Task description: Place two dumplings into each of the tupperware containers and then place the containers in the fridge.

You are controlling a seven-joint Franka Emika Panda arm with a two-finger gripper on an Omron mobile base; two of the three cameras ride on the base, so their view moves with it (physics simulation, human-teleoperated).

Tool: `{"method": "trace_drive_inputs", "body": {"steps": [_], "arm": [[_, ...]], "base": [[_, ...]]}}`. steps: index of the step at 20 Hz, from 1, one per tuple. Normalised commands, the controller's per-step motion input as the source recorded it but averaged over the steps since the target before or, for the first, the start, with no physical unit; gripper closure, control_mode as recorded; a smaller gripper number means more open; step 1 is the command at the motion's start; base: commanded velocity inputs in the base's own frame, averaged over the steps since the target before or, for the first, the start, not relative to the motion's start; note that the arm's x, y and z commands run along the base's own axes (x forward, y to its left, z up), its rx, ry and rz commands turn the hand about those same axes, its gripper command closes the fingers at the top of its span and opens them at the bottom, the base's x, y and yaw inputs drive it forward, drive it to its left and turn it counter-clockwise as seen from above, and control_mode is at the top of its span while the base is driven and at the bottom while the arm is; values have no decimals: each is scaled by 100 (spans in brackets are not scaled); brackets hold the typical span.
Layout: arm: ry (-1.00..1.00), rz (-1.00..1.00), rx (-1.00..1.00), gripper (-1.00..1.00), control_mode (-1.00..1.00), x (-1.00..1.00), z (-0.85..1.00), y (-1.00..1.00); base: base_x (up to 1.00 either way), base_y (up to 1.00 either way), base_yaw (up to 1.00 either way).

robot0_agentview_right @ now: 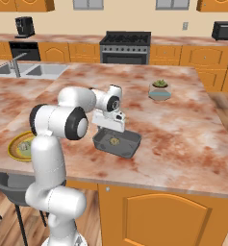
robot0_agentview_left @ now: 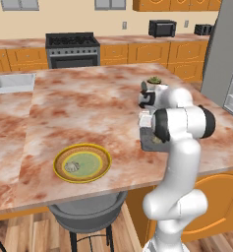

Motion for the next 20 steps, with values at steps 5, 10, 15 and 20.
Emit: {"method": "trace_drive_inputs", "body": {"steps": [5, 10, 15, 20], "arm": [[2, 0, 0, -100, -100, -14, 81, 50], [-1, 0, 0, -100, -100, -49, 40, 61], [-22, 1, 0, -100, -100, -84, 29, 48], [-39, 0, 0, -100, -100, -99, 1, 31]], "base": [[0, 0, 0], [0, 0, 0], [0, 0, 0], [0, 0, 0]]}}
